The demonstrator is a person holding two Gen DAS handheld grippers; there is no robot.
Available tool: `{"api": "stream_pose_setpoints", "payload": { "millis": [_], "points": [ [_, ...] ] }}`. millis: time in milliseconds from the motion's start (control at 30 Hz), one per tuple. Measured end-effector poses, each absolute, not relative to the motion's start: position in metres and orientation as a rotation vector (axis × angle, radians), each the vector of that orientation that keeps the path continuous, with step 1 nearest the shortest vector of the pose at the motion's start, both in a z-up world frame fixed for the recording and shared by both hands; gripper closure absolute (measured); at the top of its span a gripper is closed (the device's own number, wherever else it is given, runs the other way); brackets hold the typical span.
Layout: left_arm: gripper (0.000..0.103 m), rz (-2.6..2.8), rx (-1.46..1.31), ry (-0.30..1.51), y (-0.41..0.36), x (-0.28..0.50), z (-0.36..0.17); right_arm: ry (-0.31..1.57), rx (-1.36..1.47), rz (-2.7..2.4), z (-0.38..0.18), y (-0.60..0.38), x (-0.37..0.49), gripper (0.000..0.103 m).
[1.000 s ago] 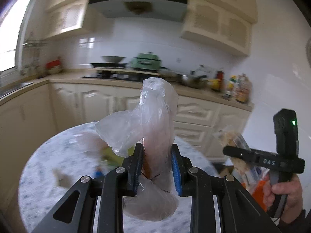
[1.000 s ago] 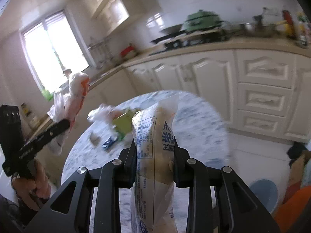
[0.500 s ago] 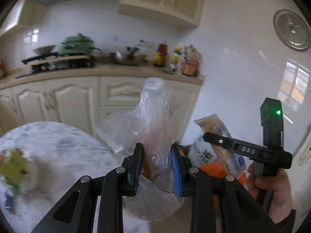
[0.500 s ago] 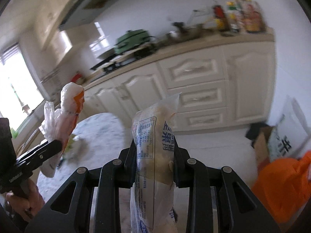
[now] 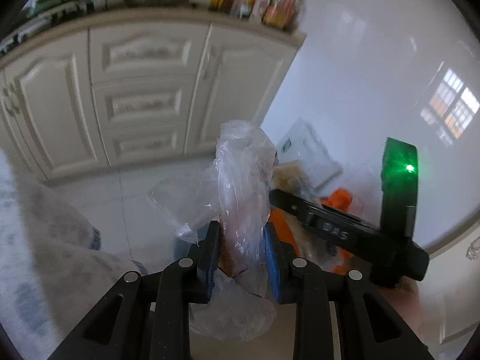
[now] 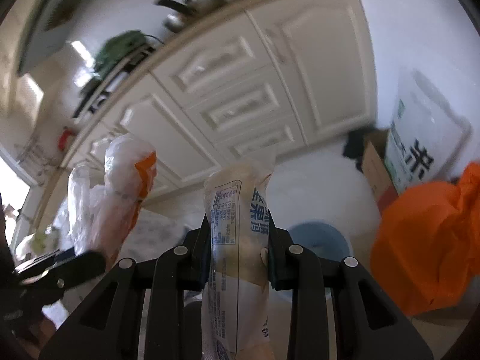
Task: Collect trash
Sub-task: 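Carry both items to the blue bin and open both grippers over it, then move both tools back to the trash pile on the table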
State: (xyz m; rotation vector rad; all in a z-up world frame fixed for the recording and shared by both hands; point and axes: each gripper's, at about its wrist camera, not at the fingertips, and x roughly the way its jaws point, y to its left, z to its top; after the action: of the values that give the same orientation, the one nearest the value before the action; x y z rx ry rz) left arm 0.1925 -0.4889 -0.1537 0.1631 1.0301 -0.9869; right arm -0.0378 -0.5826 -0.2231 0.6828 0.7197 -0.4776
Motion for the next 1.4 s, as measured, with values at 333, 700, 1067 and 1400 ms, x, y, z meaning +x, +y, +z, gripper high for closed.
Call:
{"api": "stream_pose_setpoints", "payload": {
  "millis": [333,700,1067,1400],
  "points": [
    [0.045,-0.924,0.264,1.221,-0.594,0.259,-0.197,0.816,0.811,-0.569,-0.290,-0.631,-0.033,0.029],
    [0.001,-0.811,0.292,1.018,-0.552,0.212,-0.144,0.792,0.822,-0.634,-0.273,-0.620,-0.058,0.000],
    [0.001,-0.789,0.183,0.827,-0.399,0.155,-0.088,0.704,0.722,-0.573,-0.200,-0.558,-0.045,0.000],
    [0.001,-0.695,0.071,0.650,-0.246,0.110,-0.045,0.633,0.545,-0.416,-0.118,-0.461,0.006,0.000]
  ]
}}
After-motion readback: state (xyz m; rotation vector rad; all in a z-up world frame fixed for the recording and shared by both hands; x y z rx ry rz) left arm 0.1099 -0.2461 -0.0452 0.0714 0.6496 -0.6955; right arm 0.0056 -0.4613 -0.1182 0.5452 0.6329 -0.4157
